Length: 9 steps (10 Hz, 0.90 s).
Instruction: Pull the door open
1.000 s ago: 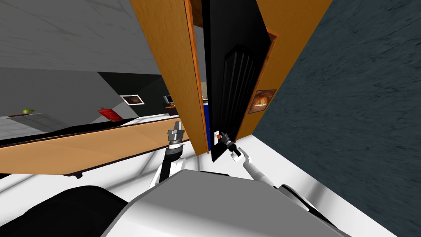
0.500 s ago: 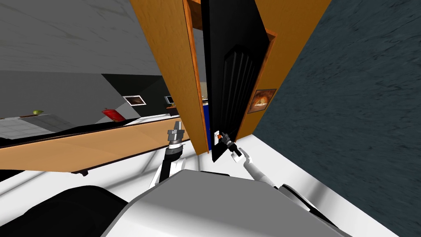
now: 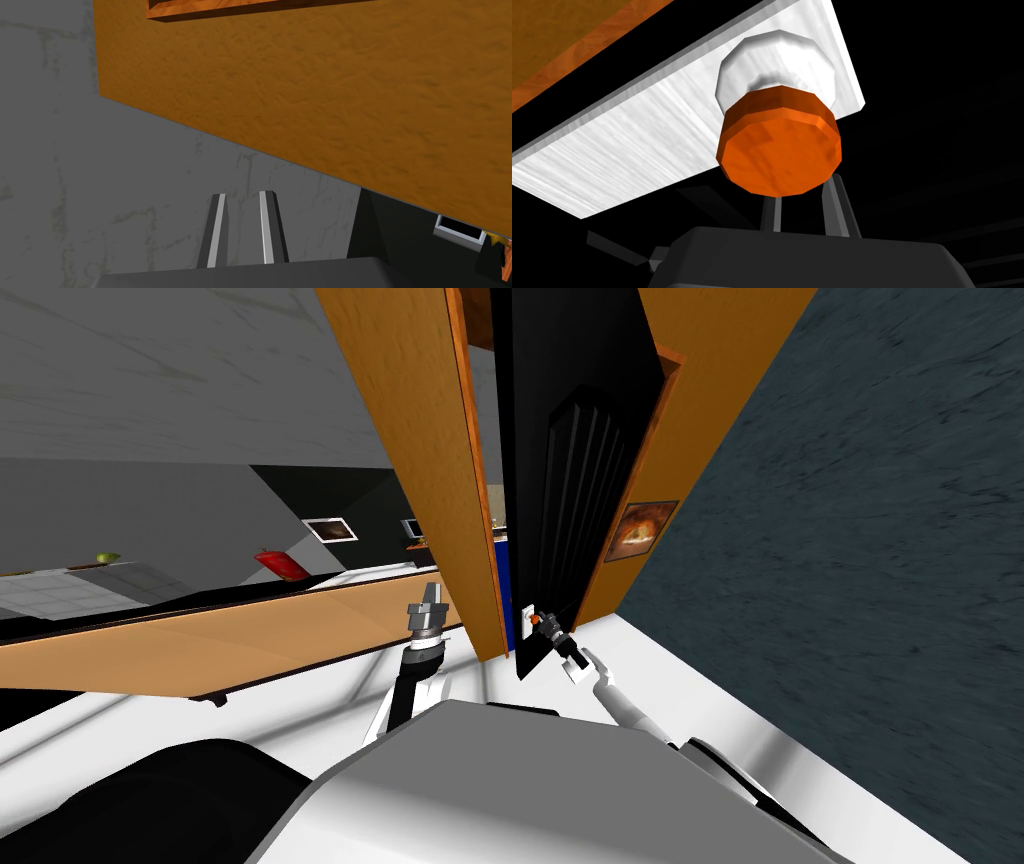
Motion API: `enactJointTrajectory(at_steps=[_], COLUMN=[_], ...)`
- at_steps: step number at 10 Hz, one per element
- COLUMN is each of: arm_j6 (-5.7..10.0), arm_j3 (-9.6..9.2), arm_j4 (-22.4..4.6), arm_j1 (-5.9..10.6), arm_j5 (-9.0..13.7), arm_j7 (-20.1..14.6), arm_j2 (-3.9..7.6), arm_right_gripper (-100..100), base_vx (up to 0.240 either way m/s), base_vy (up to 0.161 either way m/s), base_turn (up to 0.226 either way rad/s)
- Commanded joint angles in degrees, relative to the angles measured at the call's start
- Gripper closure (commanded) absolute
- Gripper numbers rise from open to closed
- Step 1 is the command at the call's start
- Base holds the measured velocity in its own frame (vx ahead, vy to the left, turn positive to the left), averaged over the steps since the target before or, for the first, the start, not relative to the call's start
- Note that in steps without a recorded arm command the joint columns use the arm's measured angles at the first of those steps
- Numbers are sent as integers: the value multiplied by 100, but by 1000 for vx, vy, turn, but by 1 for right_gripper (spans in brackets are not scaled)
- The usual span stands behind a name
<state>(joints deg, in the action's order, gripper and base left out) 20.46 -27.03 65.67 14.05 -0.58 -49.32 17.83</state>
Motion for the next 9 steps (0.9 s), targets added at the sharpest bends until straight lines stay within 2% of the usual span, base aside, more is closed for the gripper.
enactJointTrajectory(at_steps=[1, 4, 5, 9], arm_j6=[59, 59, 61, 61], arm_j3=[-168, -168, -186, -186], arm_j4=[59, 59, 71, 71], arm_j1=[-78, -78, -90, -90], arm_j5=[22, 22, 137, 137], arm_j7=[-106, -106, -320, -320], arm_j2=[-104, -104, -88, -88], arm_right_gripper=[-100, -100, -100, -100], base_vx=[-31, -3, -40, -13], base_vy=[-28, -5, -20, -6], base_turn=[59, -12, 65, 7])
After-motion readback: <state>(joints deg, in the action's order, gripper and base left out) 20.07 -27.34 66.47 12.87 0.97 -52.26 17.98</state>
